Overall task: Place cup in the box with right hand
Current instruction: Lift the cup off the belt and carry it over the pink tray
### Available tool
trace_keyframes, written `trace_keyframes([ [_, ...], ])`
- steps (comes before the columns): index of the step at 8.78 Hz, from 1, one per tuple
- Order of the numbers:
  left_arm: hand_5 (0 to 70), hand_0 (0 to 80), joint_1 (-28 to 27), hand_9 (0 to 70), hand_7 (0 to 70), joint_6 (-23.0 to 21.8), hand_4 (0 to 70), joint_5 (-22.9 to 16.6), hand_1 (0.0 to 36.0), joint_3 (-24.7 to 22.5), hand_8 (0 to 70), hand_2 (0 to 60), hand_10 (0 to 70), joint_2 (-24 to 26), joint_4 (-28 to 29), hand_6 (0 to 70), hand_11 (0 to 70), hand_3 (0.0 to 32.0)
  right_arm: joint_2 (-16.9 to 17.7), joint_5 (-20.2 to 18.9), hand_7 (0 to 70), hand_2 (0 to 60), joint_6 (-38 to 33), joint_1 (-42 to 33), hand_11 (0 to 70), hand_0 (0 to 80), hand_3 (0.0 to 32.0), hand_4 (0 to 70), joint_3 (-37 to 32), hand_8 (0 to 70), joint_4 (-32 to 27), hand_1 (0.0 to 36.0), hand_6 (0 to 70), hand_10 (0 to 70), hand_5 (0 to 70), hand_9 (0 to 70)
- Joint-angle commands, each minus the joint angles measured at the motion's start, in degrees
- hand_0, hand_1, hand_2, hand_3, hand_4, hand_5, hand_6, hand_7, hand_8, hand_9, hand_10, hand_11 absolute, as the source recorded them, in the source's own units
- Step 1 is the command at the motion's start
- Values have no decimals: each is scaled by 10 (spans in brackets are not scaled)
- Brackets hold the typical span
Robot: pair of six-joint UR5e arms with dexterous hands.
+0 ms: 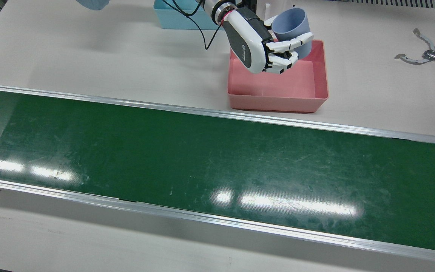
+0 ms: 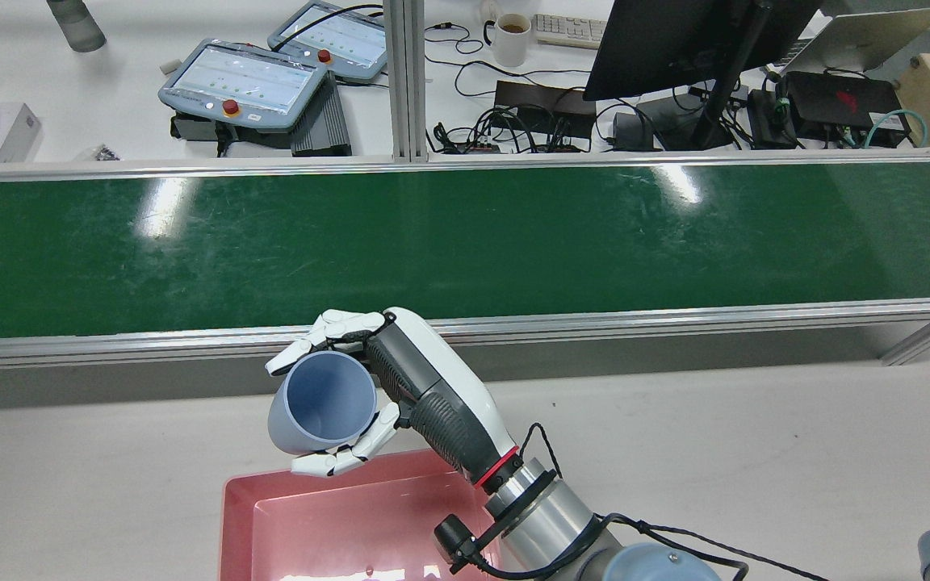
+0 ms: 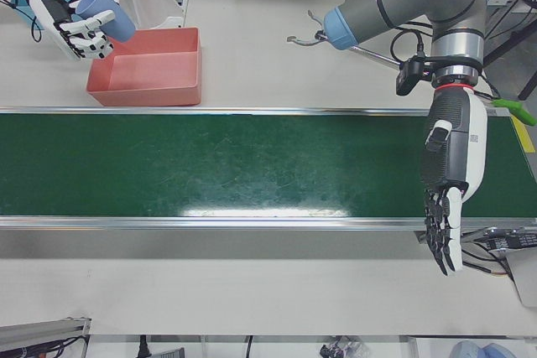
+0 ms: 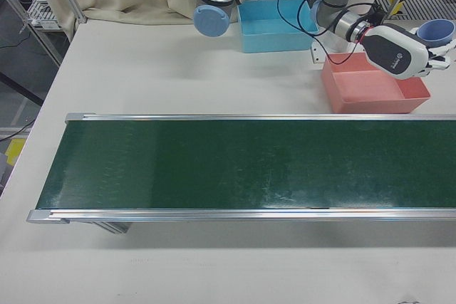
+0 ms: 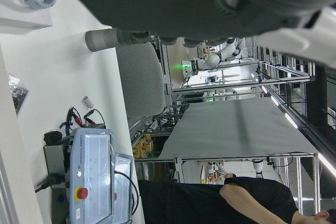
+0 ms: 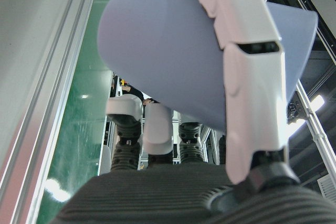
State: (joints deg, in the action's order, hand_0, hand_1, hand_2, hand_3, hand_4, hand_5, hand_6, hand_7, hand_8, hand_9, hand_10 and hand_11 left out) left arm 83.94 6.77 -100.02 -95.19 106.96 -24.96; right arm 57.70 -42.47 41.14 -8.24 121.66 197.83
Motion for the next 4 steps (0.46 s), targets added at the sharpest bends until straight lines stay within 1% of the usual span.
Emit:
trace_keyframes([
  [1, 0, 0, 0, 0, 0, 0, 0, 0, 0, 0, 0, 0, 0, 0, 0, 0, 0, 0, 76, 80, 700, 600, 2, 55, 663, 800, 0, 700, 68, 654, 2, 360, 401, 450, 233, 700],
  [3, 0, 0, 0, 0, 0, 0, 0, 0, 0, 0, 0, 0, 0, 0, 0, 0, 0, 0, 77, 81, 700, 600, 1, 60, 665, 800, 0, 693, 67, 625, 1, 360, 400, 450, 233, 700],
  [4, 0, 0, 0, 0, 0, 0, 0, 0, 0, 0, 0, 0, 0, 0, 0, 0, 0, 0, 76, 81, 700, 600, 1, 60, 659, 800, 0, 668, 67, 609, 1, 360, 394, 446, 230, 700],
])
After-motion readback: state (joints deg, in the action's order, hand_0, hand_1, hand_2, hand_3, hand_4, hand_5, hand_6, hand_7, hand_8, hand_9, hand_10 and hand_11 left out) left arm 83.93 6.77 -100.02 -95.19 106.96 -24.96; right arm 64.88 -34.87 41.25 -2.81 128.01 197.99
